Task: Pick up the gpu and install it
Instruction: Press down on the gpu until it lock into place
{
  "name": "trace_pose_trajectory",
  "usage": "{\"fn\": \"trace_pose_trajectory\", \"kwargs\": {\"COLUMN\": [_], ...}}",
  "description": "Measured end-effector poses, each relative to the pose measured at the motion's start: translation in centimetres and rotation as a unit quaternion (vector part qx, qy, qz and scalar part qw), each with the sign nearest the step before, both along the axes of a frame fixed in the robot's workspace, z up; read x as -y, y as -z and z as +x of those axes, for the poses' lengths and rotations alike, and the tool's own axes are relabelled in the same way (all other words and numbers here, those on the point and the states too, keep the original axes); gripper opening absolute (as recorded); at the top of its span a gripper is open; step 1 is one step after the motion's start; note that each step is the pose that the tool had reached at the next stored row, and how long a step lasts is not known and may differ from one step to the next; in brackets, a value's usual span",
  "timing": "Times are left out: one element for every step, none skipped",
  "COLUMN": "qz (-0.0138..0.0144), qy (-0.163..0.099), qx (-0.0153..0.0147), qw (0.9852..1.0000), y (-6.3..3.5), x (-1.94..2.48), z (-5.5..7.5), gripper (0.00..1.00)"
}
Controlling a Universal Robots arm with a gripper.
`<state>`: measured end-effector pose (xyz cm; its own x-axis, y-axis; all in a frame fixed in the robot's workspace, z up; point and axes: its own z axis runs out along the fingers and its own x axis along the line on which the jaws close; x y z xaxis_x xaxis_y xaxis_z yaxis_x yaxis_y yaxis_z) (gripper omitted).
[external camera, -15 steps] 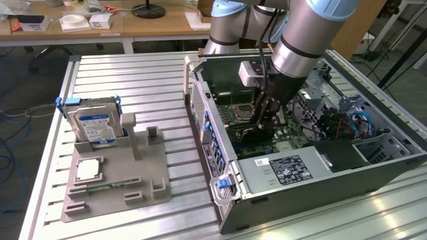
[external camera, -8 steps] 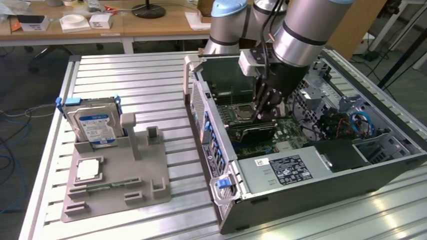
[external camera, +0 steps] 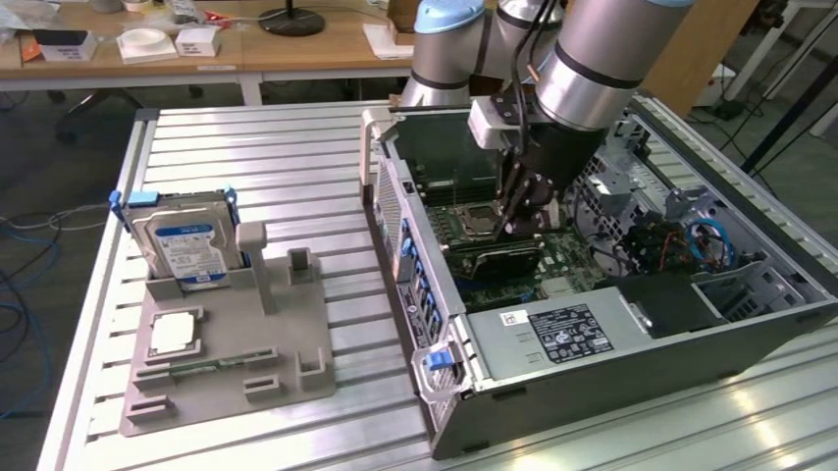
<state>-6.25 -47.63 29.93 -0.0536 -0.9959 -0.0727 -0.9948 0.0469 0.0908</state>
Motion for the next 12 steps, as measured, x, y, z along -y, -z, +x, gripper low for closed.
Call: {"fn": "trace_pose_trajectory", "kwargs": {"qz": [0.0, 0.0, 0.0, 0.0, 0.0, -0.0001, -0.0002, -0.0004, -0.0004, -0.0003, -0.0003, -0.0003], "qy": [0.0, 0.0, 0.0, 0.0, 0.0, 0.0, 0.0, 0.0, 0.0, 0.0, 0.0, 0.0], "qx": [0.0, 0.0, 0.0, 0.0, 0.0, -0.0001, -0.0006, -0.0007, -0.0007, -0.0007, -0.0007, -0.0007], "qw": [1.0, 1.0, 1.0, 1.0, 1.0, 1.0, 1.0, 1.0, 1.0, 1.0, 1.0, 1.0], "y": [0.0, 0.0, 0.0, 0.0, 0.0, 0.03, 0.18, 0.35, 0.53, 0.72, 0.9, 1.08], "x": [0.0, 0.0, 0.0, 0.0, 0.0, 0.01, 0.01, -0.01, -0.05, -0.1, -0.17, -0.21], "z": [0.0, 0.0, 0.0, 0.0, 0.0, 0.0, 0.0, 0.0, 0.0, 0.0, 0.0, 0.0], "gripper": [0.11, 0.11, 0.11, 0.11, 0.11, 0.11, 0.11, 0.11, 0.11, 0.11, 0.11, 0.11]}}
